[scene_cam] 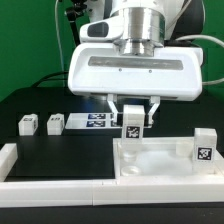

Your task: Assemble square table

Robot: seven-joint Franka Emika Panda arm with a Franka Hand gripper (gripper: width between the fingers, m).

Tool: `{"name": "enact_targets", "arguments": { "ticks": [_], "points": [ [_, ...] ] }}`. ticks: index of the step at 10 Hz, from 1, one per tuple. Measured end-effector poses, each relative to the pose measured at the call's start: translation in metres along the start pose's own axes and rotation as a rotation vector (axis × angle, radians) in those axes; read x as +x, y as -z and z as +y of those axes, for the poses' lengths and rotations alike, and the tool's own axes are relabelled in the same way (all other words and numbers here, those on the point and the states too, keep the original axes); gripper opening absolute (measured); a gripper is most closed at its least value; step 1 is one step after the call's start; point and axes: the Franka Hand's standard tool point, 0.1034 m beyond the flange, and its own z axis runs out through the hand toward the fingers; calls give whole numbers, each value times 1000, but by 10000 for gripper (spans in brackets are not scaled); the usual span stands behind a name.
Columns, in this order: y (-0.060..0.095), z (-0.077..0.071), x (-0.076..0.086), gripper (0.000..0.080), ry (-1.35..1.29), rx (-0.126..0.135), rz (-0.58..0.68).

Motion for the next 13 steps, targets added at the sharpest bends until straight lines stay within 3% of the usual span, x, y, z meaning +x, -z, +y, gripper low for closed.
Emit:
{"name": "enact_targets", "arguments": {
  "ticks": [2,5,9,12,13],
  "points": [
    [-7,-3,-7,290,8,-1,-4],
    [-13,-5,-2,290,14,-3,9],
    [-25,-7,-8,290,26,-9,19],
    [-26,-7,-8,290,33,-11,37],
    [-26,-7,-9,390,35,-11,37]
  ]
}}
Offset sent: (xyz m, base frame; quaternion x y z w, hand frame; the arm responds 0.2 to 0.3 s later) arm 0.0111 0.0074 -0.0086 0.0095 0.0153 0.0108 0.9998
